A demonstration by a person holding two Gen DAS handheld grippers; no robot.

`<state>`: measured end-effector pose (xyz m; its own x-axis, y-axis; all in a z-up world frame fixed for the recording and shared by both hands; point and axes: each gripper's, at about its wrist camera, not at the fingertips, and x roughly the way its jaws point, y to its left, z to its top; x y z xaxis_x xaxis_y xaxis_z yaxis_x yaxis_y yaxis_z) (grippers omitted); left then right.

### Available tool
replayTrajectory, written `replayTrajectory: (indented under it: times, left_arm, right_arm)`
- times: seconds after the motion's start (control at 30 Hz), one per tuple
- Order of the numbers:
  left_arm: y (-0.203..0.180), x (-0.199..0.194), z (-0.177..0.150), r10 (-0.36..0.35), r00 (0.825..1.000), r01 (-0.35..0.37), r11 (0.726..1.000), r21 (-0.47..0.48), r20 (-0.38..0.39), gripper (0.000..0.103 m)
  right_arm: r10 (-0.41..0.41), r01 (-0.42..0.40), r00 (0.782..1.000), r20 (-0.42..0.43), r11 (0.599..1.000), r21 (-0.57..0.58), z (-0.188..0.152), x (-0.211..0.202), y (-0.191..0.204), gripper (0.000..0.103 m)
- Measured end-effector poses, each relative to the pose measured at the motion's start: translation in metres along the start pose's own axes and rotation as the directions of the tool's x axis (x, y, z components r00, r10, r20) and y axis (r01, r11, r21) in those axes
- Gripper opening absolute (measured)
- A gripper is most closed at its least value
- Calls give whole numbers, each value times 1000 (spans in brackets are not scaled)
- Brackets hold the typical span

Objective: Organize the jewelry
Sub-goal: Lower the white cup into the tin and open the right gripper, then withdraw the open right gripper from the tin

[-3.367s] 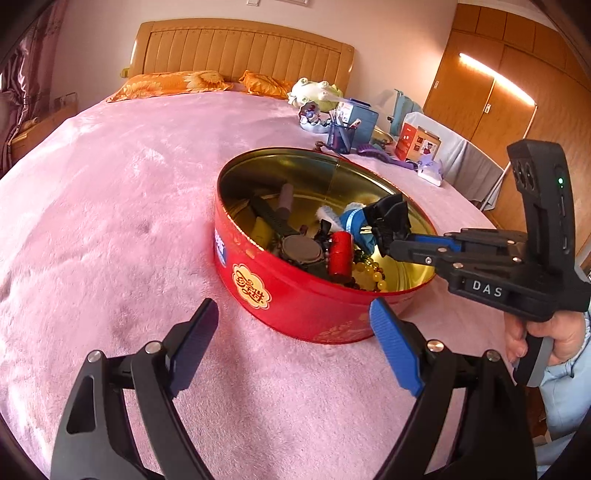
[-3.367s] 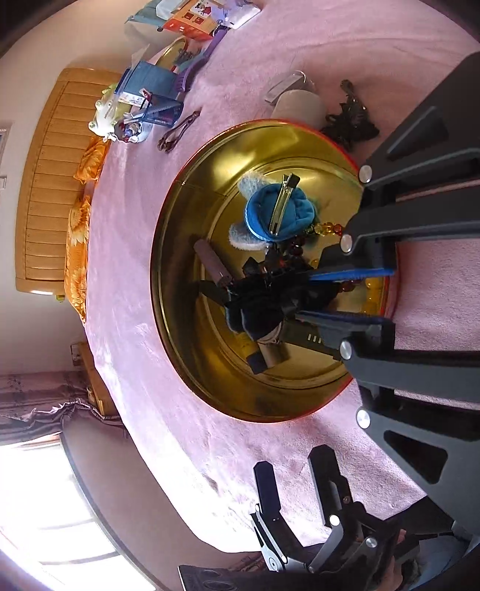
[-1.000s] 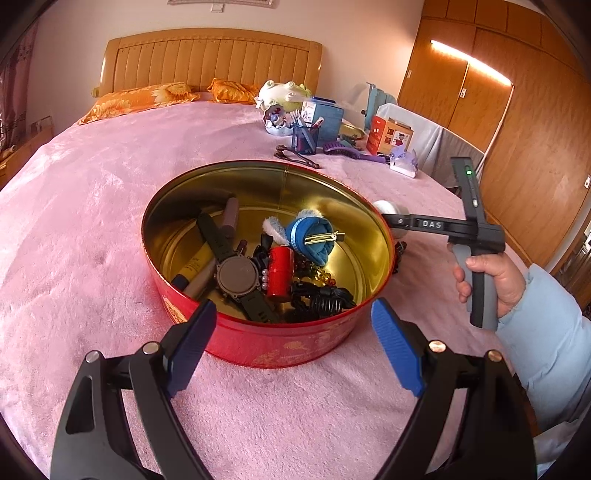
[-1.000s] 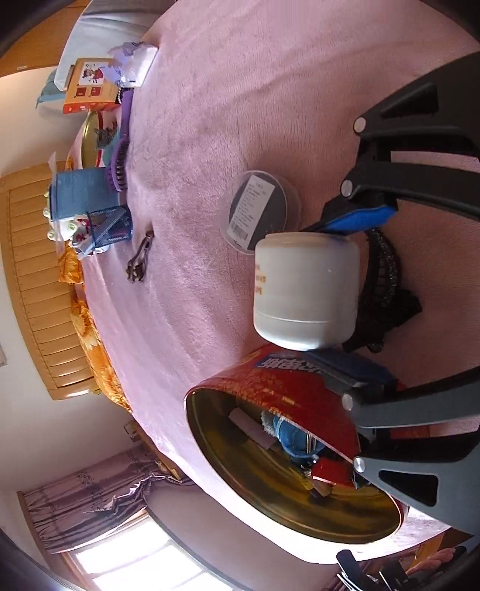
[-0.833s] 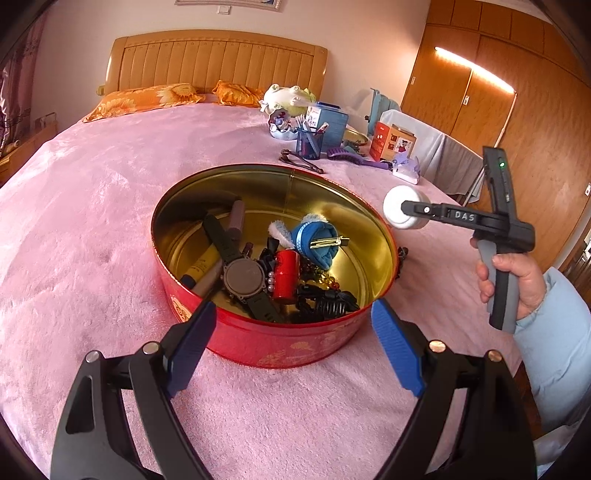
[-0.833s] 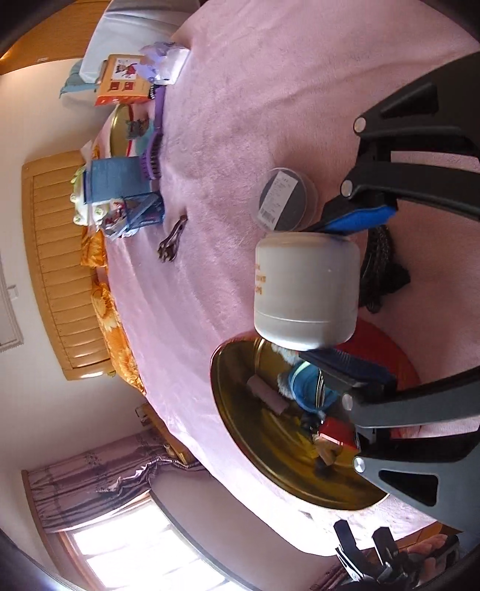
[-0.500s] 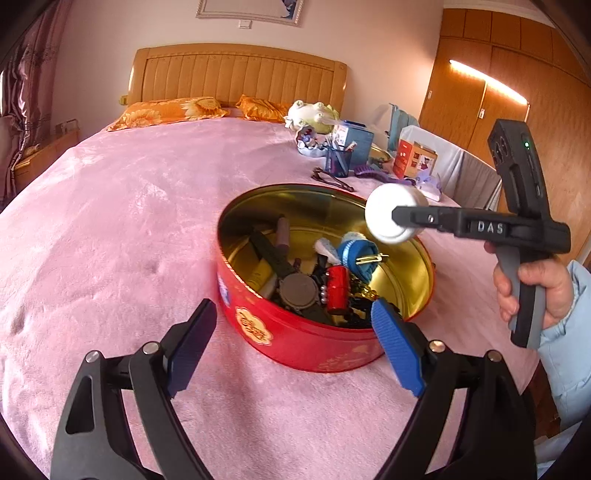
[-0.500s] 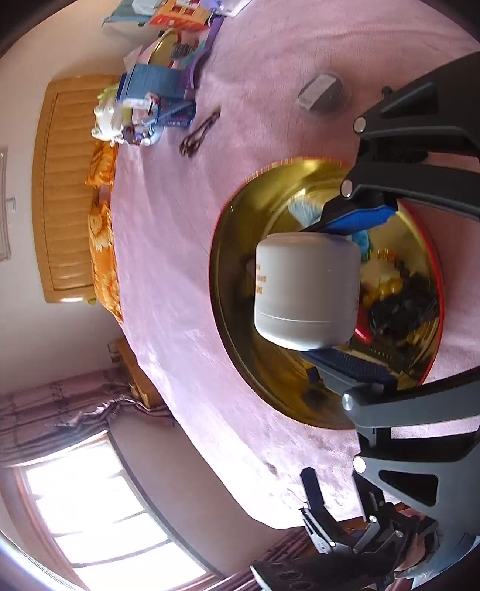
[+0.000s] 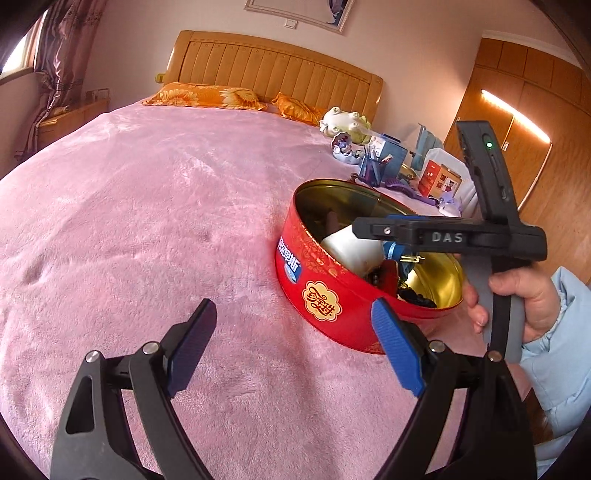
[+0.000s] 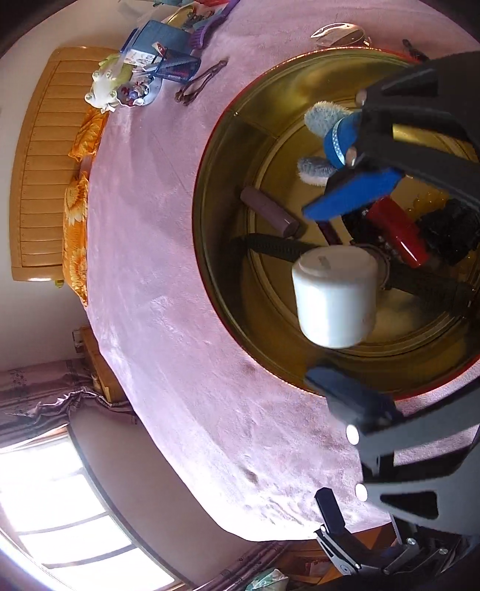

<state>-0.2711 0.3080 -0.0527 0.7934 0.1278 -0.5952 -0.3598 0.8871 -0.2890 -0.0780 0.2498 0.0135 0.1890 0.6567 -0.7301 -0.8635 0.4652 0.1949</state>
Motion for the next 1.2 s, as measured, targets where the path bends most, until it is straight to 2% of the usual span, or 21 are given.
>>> replayTrajectory:
  times: [0.2,0.3,0.37,0.5,0.63,0.77,0.87,0.97,1.13,1.2]
  left_arm:
    - [-22,4,1,-19,1000,20,999,36,-16,84]
    - [-45,7,2,-44,999,45,996,79,-24,84]
    - [-63,11,1,-71,997,74,991,107,-33,84]
    - [-98,19,-2,-131,990,139,978,153,-61,84]
    - [-134,26,-6,-177,979,194,959,207,-97,84]
    - [-175,36,-10,-243,959,273,927,258,-143,84]
    - [-208,45,-11,-263,953,299,900,316,-151,84]
    - [-244,57,-9,-310,933,357,866,351,-182,84]
    - [-301,85,1,-337,916,400,805,438,-218,84]
    - [-322,107,3,-327,912,408,782,472,-247,84]
  right_arm:
    - [-54,51,994,95,998,33,-17,-49,-25,95]
    - [-99,87,984,147,992,87,-39,-80,-51,95]
    - [-156,137,973,169,983,121,-59,-99,-70,95]
    - [-245,217,957,157,960,174,-97,-125,-107,95]
    - [-298,267,945,135,941,210,-133,-140,-134,95]
    - [-353,319,927,129,920,229,-164,-152,-151,95]
    - [-382,342,914,133,905,251,-180,-164,-165,95]
    - [-411,358,902,136,885,296,-193,-177,-183,96]
    - [-452,383,881,137,854,353,-208,-196,-215,96]
    - [-454,367,877,158,845,389,-217,-207,-226,96]
